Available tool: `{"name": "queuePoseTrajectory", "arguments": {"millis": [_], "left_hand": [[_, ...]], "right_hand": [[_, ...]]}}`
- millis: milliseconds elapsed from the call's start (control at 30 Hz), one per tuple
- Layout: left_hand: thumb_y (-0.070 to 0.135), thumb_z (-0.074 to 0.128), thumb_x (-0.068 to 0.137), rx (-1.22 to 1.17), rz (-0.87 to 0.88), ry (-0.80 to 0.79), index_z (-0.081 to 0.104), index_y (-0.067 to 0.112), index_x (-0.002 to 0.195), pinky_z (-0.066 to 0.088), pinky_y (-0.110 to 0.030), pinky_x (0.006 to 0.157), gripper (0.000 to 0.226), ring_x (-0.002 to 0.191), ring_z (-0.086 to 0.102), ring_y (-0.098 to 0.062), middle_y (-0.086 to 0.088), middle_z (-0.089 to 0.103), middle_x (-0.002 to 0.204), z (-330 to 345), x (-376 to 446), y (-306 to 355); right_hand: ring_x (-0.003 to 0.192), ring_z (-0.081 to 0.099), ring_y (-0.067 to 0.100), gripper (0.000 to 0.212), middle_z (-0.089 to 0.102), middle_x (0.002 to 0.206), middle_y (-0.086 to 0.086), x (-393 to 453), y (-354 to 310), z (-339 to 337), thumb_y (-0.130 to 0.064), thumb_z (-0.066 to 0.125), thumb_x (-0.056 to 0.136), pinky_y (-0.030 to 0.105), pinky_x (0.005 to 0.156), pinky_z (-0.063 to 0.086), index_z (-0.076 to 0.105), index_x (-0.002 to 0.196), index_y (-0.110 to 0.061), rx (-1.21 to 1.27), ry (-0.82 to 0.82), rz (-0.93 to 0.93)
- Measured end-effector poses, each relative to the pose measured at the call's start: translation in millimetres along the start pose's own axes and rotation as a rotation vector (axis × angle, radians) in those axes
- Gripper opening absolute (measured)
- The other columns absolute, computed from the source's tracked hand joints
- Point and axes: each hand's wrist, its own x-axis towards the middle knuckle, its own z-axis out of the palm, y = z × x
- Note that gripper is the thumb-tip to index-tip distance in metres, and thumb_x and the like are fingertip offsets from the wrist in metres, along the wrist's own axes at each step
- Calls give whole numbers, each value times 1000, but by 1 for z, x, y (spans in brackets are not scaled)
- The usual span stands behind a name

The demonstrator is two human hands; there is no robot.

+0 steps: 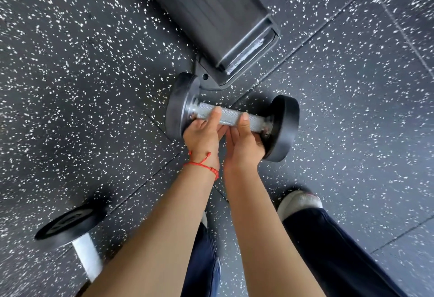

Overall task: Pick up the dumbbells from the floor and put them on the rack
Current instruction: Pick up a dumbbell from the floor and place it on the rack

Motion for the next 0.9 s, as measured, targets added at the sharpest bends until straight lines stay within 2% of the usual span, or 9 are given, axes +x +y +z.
{"name": "queuePoseTrajectory", "arguments": {"millis": [167,333,533,567,633,667,733,800,900], "left_hand": [[12,63,85,-86,-47,38,58,7,74,56,-18,58,13,58,64,-13,-8,64,74,1,-11,-5],[15,63,86,-111,-25,32,60,8,77,56,-24,66,12,69,64,-18,-10,66,79,1,-46,7],[17,66,83,-142,86,75,65,8,75,55,-23,57,12,66,69,-19,-9,70,73,2,-110,47],[25,66,83,-101,111,77,66,6,77,56,-27,59,20,71,68,-24,-12,71,76,-1,-121,57],[53,55,78,-3,126,4,63,-6,87,55,-42,76,60,85,64,-35,-28,67,90,-1,-145,76],[59,51,75,-16,132,3,62,-9,89,52,-49,84,70,90,63,-40,-32,65,95,-2,-155,85],[42,61,81,-25,233,34,66,-4,89,53,-51,84,48,92,65,-42,-28,68,94,3,-185,104],[24,67,82,-86,274,87,68,-2,91,56,-44,79,27,88,68,-38,-24,70,93,9,-215,124],[18,66,83,-146,318,10,67,4,86,57,-32,66,14,76,71,-27,-16,72,82,16,-256,150]], "right_hand": [[77,62,20,7,62,85,5,-8,-11,-4,-6,65,83,28,69,55,59,85,-9,-93,-34,-115],[74,64,17,8,66,78,1,-41,-31,-5,-5,67,80,31,71,55,63,87,-5,-173,-62,-227],[82,65,21,26,69,85,5,-112,-67,1,-5,68,80,37,78,56,61,103,4,-183,-104,-290],[79,65,20,24,69,82,4,-125,-75,3,-6,68,80,36,76,56,62,101,4,-186,-105,-295],[78,62,20,25,67,81,6,-153,-90,8,-8,68,80,39,78,53,63,98,8,-197,-102,-314],[78,61,21,25,66,80,7,-166,-97,10,-9,69,79,41,79,52,63,96,8,-196,-107,-317],[76,60,21,18,64,74,4,-194,-113,15,-11,70,78,41,78,51,63,89,1,-176,-134,-319],[77,61,21,16,65,74,3,-222,-132,21,-11,70,78,41,80,51,63,88,-3,-144,-170,-312],[88,63,27,31,68,95,19,-265,-160,26,-11,68,79,44,85,51,61,102,8,-84,-216,-319]]}}
